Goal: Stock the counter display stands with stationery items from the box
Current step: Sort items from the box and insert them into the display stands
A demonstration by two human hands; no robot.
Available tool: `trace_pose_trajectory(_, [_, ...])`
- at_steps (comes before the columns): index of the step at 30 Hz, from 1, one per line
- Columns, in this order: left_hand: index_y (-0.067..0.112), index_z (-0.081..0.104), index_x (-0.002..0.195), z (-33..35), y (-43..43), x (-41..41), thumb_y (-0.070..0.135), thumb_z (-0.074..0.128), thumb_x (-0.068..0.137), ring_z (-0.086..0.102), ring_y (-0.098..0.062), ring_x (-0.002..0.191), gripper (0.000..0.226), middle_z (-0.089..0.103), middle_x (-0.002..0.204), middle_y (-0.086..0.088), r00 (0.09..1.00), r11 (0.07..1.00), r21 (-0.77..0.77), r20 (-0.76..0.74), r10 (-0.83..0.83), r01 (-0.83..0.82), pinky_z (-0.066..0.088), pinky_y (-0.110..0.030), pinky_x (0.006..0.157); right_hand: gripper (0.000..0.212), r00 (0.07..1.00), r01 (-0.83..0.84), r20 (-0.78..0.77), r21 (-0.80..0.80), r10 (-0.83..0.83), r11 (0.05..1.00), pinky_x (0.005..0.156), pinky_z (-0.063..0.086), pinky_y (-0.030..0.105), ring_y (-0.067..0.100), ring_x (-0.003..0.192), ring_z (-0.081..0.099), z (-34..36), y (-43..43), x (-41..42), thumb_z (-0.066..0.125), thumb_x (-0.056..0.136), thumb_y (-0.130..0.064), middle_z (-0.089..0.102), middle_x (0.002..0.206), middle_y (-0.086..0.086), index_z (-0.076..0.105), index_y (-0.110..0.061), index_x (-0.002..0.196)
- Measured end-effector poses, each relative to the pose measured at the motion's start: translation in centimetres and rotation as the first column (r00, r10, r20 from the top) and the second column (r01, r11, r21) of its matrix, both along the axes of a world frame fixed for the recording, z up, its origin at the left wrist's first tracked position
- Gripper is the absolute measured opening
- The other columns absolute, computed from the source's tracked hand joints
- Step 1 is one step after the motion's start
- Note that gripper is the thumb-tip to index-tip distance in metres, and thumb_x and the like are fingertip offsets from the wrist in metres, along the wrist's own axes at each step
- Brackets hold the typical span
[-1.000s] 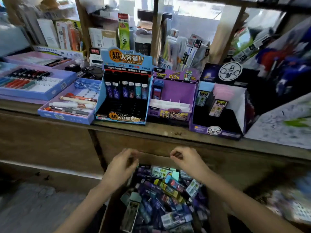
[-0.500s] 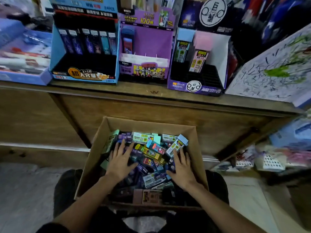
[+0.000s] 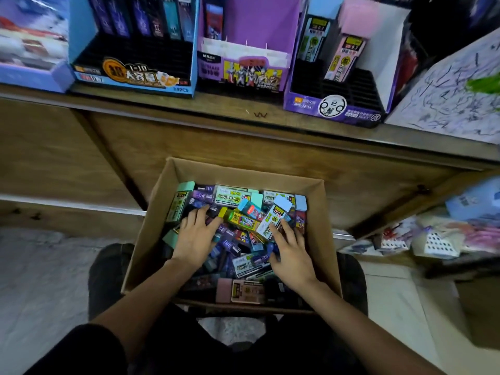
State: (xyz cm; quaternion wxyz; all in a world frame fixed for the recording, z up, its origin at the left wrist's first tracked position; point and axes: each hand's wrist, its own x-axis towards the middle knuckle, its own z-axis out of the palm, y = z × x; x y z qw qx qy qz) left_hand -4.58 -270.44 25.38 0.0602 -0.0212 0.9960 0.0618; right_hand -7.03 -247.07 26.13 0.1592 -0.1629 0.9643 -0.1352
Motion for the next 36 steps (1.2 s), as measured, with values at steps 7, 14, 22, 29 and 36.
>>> trace_pose_trajectory(7, [0.003, 0.06, 0.109, 1.2, 1.1, -0.3, 0.024, 0.057, 0.093, 0.058, -0.032, 0.112, 0.027, 0.062, 0.118, -0.017, 0.948, 0.968, 0.115, -0.255, -0.187, 0.222, 0.038, -0.044, 0.101, 0.055, 0.994, 0.043, -0.099, -0.045, -0.047, 0.998, 0.116, 0.019, 0.037, 0.025, 0.143, 0.008, 1.0, -1.0, 0.1, 0.048, 0.091, -0.02, 0.011, 0.156, 0.003, 0.033, -0.02, 0.144])
trace_pose_trajectory(14, [0.012, 0.051, 0.116, 4.2, 1.4, -0.4, 0.029, 0.045, 0.098, 0.063, -0.015, 0.072, 0.025, 0.066, 0.081, -0.002, 0.956, 0.616, 0.788, -0.169, 0.241, -0.016, 0.049, -0.034, 0.064, 0.023, 0.981, 0.183, 0.133, -0.44, -0.138, 0.879, 0.089, 0.039, 0.021, 0.02, 0.114, 0.053, 4.1, -5.1, -1.8, 0.052, 0.093, -0.011, 0.057, 0.123, 0.005, 0.06, -0.011, 0.114])
trace_pose_trajectory(22, [0.014, 0.056, 0.097, 6.1, -1.0, -0.8, 0.021, 0.05, 0.096, 0.061, -0.017, 0.073, 0.01, 0.064, 0.078, -0.004, 0.805, -0.343, 0.857, 0.493, 0.331, -0.384, 0.051, -0.03, 0.068, 0.029, 0.955, 0.239, 0.272, -0.467, -0.119, 0.851, 0.085, 0.045, 0.026, 0.02, 0.105, 0.058, 4.7, -8.0, -3.2, 0.054, 0.094, -0.028, 0.064, 0.114, 0.003, 0.06, -0.009, 0.115])
trace_pose_trajectory(29, [0.007, 0.054, 0.1, 7.3, -1.4, -0.3, 0.019, 0.046, 0.098, 0.059, -0.021, 0.075, 0.015, 0.06, 0.081, -0.008, 0.774, -0.344, 0.862, 0.493, 0.396, -0.373, 0.049, -0.034, 0.074, 0.065, 0.997, -0.023, -0.065, 0.179, 0.035, 0.984, 0.103, 0.034, 0.038, 0.03, 0.126, 0.037, 2.0, -8.4, -2.8, 0.059, 0.091, -0.025, 0.04, 0.136, 0.012, 0.026, -0.006, 0.144])
trace_pose_trajectory(36, [0.005, 0.057, 0.098, 7.0, -1.6, -0.1, 0.023, 0.056, 0.092, 0.058, -0.023, 0.076, 0.019, 0.061, 0.08, -0.009, 0.771, -0.196, 0.871, 0.489, 0.408, -0.45, 0.049, -0.036, 0.075, 0.049, 1.0, 0.013, 0.025, 0.088, -0.015, 0.996, 0.093, 0.043, 0.038, 0.029, 0.111, 0.051, 2.5, -7.7, -4.0, 0.063, 0.087, -0.036, 0.054, 0.12, 0.011, 0.049, -0.006, 0.123])
